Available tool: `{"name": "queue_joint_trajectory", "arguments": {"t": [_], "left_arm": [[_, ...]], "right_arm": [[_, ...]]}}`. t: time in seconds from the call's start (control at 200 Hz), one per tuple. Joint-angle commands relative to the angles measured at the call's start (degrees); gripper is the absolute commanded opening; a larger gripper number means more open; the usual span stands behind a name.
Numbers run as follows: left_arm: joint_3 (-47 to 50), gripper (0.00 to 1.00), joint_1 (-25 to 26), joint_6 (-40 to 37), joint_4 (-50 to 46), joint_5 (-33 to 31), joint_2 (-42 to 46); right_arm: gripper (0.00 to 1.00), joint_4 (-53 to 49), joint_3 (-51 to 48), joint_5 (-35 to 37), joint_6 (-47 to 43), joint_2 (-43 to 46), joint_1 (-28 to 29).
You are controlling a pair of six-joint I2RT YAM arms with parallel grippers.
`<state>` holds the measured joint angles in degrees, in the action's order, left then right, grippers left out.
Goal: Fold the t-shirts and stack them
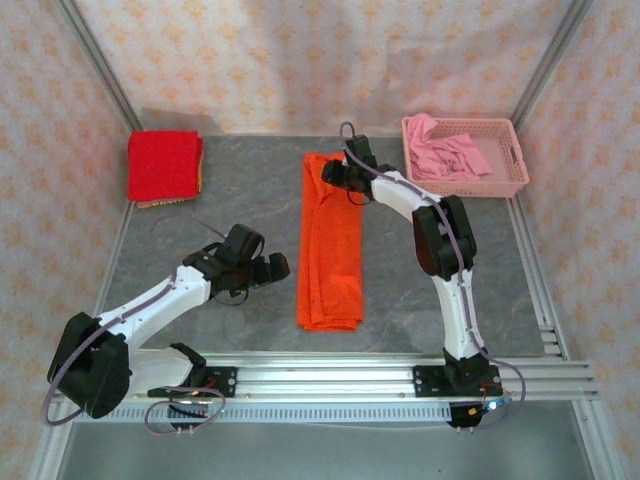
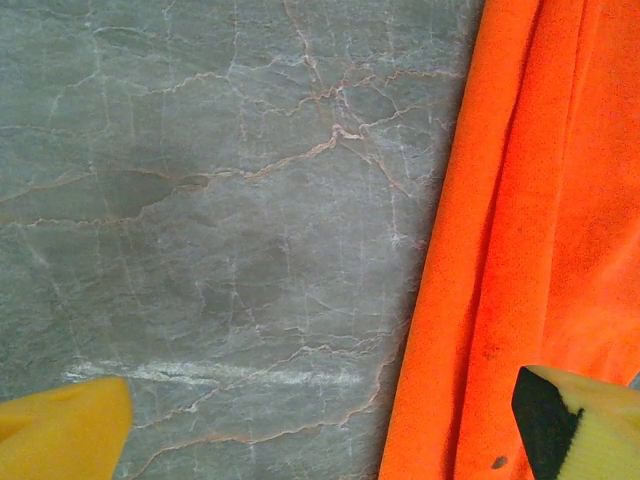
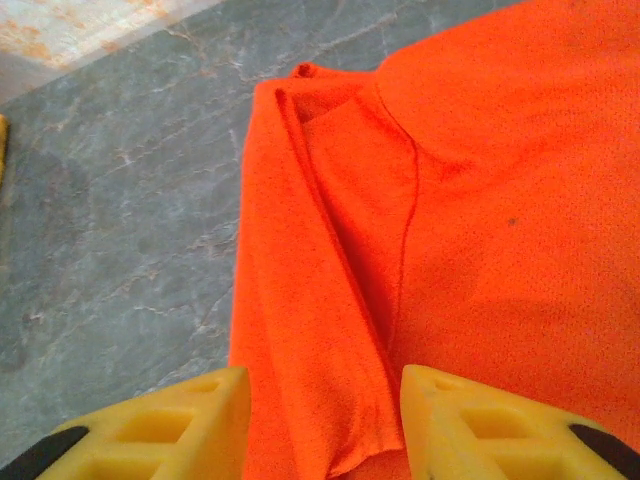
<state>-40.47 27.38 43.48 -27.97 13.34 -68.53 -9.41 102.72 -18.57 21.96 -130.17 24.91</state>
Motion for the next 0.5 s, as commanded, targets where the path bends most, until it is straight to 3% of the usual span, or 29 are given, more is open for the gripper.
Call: {"name": "queue_joint_trajectory", "arguments": {"t": [0.0, 0.16, 0.285, 0.41, 0.495], "left_arm": [[-0.75, 0.99, 0.07, -2.21, 0.45, 0.93, -0.03], [-0.58, 0.99, 0.17, -2.87, 1.22, 1.86, 0.18], [-0.23, 0.99, 0.13, -3.48, 2.19, 2.81, 0.43], [0.04, 0.99, 0.1, -4.1, 2.83, 3.31, 0.69], [0.2, 0.99, 0.12, -4.36, 3.08, 3.44, 1.02]], "right_arm": [[0.45, -1.7, 3.35, -0.79, 1.12, -3.16, -0.48], [0.42, -1.85, 4.98, -2.7, 1.94, -5.63, -0.46], [0.26, -2.14, 6.28, -4.22, 2.71, -6.5, -0.34], [0.04, -2.66, 6.84, -4.58, 2.52, -6.04, -0.11], [0.01, -2.91, 6.78, -4.6, 1.94, -5.16, 0.42]]}}
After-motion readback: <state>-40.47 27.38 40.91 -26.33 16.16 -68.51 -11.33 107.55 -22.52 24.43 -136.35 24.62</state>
